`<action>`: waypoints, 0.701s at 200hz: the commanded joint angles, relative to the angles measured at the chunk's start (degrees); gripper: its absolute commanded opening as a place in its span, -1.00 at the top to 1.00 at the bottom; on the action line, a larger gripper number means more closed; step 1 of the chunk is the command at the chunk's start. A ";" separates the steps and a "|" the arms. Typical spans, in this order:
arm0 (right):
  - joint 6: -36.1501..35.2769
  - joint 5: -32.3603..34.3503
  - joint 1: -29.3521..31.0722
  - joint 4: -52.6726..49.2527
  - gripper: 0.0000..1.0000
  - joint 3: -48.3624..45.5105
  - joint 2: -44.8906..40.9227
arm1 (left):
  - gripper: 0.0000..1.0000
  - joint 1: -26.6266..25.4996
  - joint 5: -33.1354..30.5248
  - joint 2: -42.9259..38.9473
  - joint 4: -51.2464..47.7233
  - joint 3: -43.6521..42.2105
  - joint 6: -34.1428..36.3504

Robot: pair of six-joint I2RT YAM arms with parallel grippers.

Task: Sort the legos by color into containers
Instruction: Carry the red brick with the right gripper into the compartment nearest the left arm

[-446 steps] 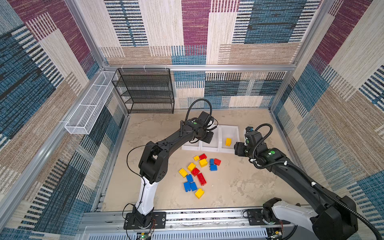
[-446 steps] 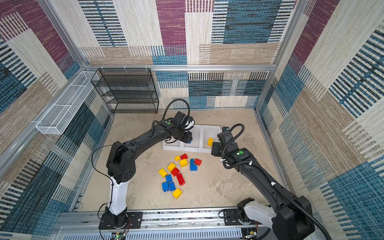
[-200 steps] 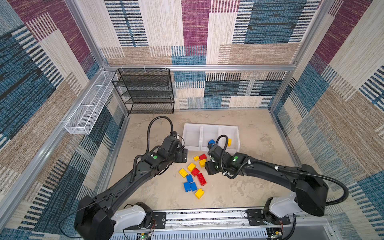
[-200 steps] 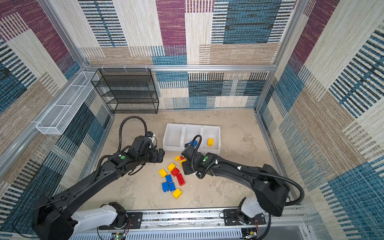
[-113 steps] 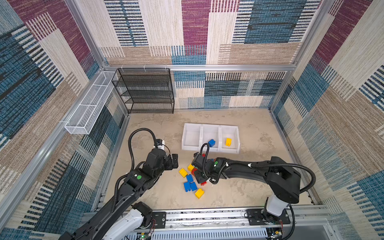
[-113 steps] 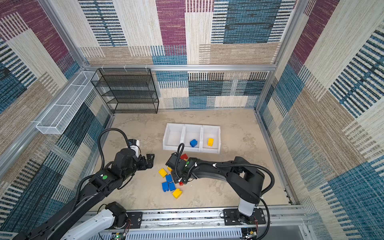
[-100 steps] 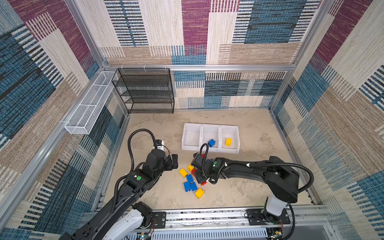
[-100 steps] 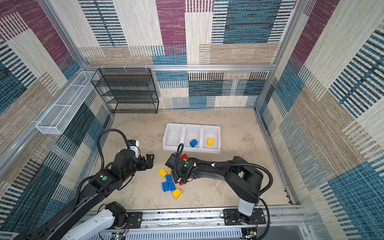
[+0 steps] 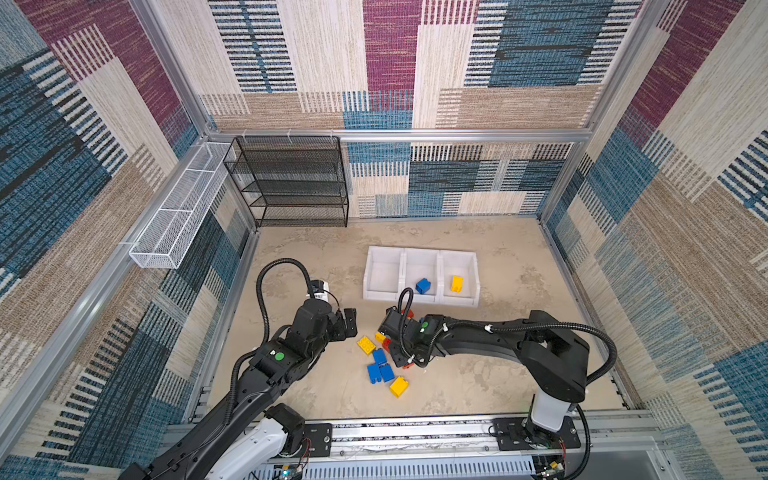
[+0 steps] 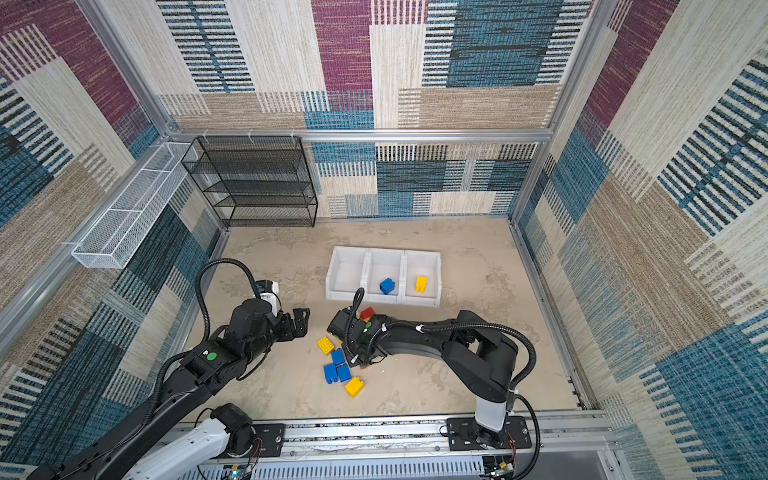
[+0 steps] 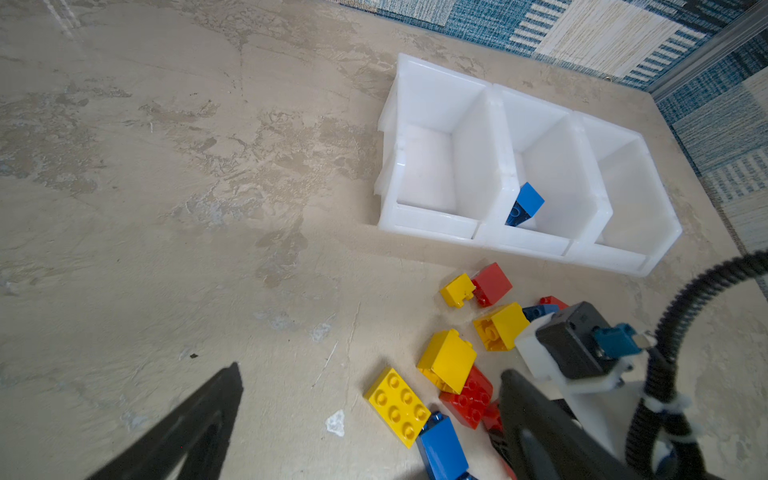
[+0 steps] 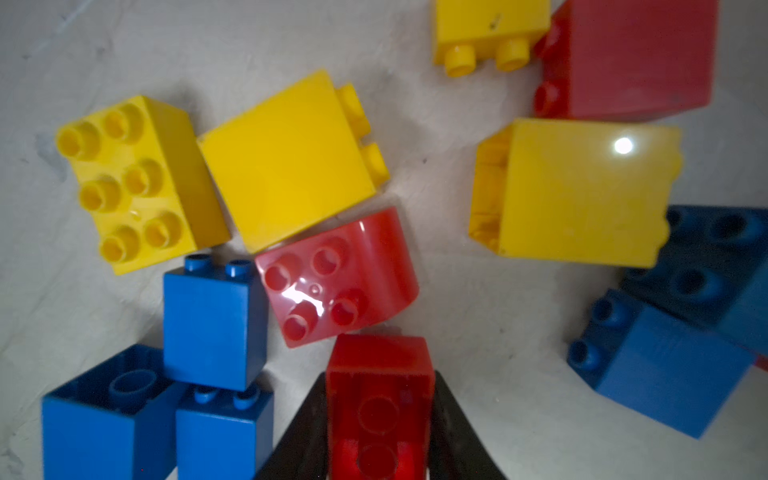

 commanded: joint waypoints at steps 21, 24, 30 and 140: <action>-5.69 4.60 -1.45 -3.47 0.28 7.70 -1.12 | -0.98 0.06 0.64 -0.10 0.40 -0.04 -0.78; -6.40 4.89 -1.81 -3.70 0.28 8.67 -1.09 | -0.98 0.06 0.66 -0.11 0.17 -0.04 -0.78; -7.96 5.22 -2.74 -3.92 0.28 10.70 -0.70 | -0.99 0.06 0.95 -0.10 -0.01 0.01 -0.77; -20.80 2.30 -16.79 -3.64 0.24 46.63 22.92 | -0.94 0.06 6.81 -0.58 -3.06 -2.57 -6.65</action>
